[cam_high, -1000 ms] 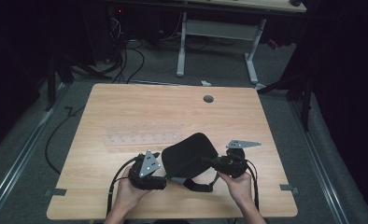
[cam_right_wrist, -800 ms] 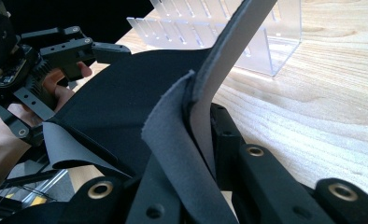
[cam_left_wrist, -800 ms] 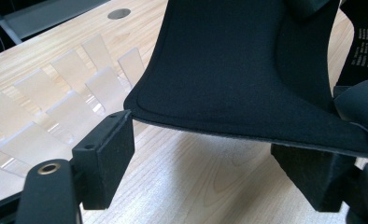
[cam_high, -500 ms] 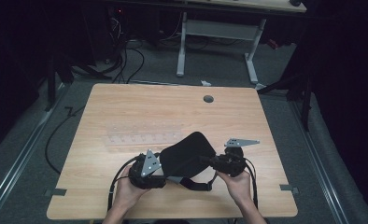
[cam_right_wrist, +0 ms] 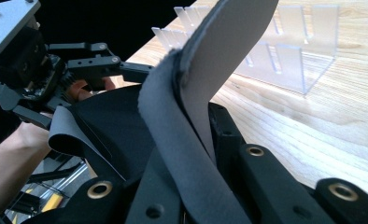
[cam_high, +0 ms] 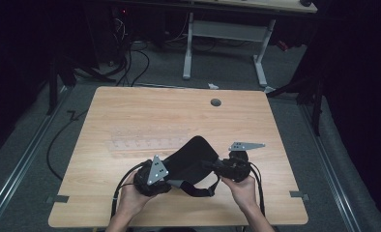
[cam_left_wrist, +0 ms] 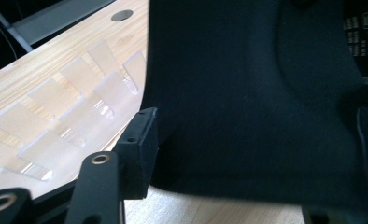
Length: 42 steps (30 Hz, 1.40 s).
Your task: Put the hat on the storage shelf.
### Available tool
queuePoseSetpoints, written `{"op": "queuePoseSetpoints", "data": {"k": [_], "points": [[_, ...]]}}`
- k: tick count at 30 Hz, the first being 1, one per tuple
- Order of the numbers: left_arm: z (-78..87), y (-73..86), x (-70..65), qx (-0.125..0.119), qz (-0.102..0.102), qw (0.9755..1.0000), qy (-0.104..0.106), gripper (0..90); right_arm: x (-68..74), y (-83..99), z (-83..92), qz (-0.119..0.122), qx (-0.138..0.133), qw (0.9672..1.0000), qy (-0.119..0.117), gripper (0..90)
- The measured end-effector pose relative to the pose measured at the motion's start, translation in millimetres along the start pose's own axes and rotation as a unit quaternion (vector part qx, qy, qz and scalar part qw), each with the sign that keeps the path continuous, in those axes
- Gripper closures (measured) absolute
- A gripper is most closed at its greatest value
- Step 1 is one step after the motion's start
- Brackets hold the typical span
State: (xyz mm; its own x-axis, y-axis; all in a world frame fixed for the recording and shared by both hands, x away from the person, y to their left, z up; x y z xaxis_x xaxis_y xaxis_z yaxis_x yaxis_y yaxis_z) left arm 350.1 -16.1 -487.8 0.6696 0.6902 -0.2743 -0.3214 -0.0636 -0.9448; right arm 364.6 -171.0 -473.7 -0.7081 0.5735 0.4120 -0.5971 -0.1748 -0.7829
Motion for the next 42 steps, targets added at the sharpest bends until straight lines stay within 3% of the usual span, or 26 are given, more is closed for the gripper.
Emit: {"op": "queuePoseSetpoints", "data": {"k": [5,11,13,16,22,27,30,31,33,35,39,40,42], "points": [[-1.4,1.4,-2.0,0.007,-0.004,1.0000,0.003,48.0,3.5,-1.9,-3.7,0.001,0.001,1.0000,-0.003,84.6],[-0.4,6.3,-7.2,0.019,-0.025,0.9995,0.007,61.6,5.6,-5.4,-6.3,0.003,-0.004,1.0000,-0.004,83.4],[1.3,5.8,-8.2,0.022,-0.027,0.9993,0.011,68.9,5.6,-5.1,-6.4,0.003,-0.003,1.0000,-0.006,81.5],[3.8,4.6,-10.5,0.028,-0.029,0.9990,0.019,72.8,5.5,-5.2,-6.3,0.003,-0.005,1.0000,-0.008,80.2],[11.7,5.6,-18.6,0.050,-0.015,0.9971,0.056,83.5,4.8,-5.4,-5.8,0.008,-0.017,0.9998,0.006,74.3],[14.2,9.9,-21.9,0.068,-0.016,0.9955,0.065,86.1,1.2,-6.2,-4.0,0.008,-0.028,0.9994,0.017,65.5],[14.8,10.6,-19.1,0.070,-0.004,0.9956,0.062,86.1,-1.2,-7.3,0.3,0.007,-0.039,0.9989,0.024,60.7],[16.0,9.9,-17.5,0.068,0.002,0.9958,0.061,86.1,-3.4,-8.3,7.8,0.008,-0.057,0.9978,0.033,58.3],[19.8,5.4,-13.5,0.058,0.020,0.9963,0.060,86.1,-6.1,-7.9,13.4,0.016,-0.068,0.9963,0.050,55.9],[21.5,3.8,-11.6,0.056,0.025,0.9964,0.059,86.1,-11.1,-5.5,18.4,0.015,-0.075,0.9952,0.061,53.9],[29.1,-4.9,-6.7,0.040,0.056,0.9955,0.066,86.1,-23.4,2.1,21.8,0.007,-0.071,0.9942,0.081,52.2],[30.7,-6.8,-5.9,0.037,0.062,0.9951,0.067,86.1,-34.3,9.2,22.6,0.003,-0.066,0.9929,0.099,51.5],[32.8,-9.4,-3.9,0.033,0.067,0.9951,0.065,86.1,-40.1,13.3,22.7,0.002,-0.062,0.9920,0.110,51.1]]}}
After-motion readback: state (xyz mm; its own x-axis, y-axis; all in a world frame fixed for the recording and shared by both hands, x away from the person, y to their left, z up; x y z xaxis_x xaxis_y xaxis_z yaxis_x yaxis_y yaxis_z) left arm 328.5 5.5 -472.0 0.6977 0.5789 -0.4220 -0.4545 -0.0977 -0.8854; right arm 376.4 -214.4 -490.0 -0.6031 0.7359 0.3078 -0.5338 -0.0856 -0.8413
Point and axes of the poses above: each handheld gripper's, and its own axes: z roughly backward along the jaws, y roughly out of its underside, x roughly to its left, the point moved 6 cm from there along -z, roughly forward along the jaws, and after that the axes turned 2 degrees about z, right-handed, at the moved point
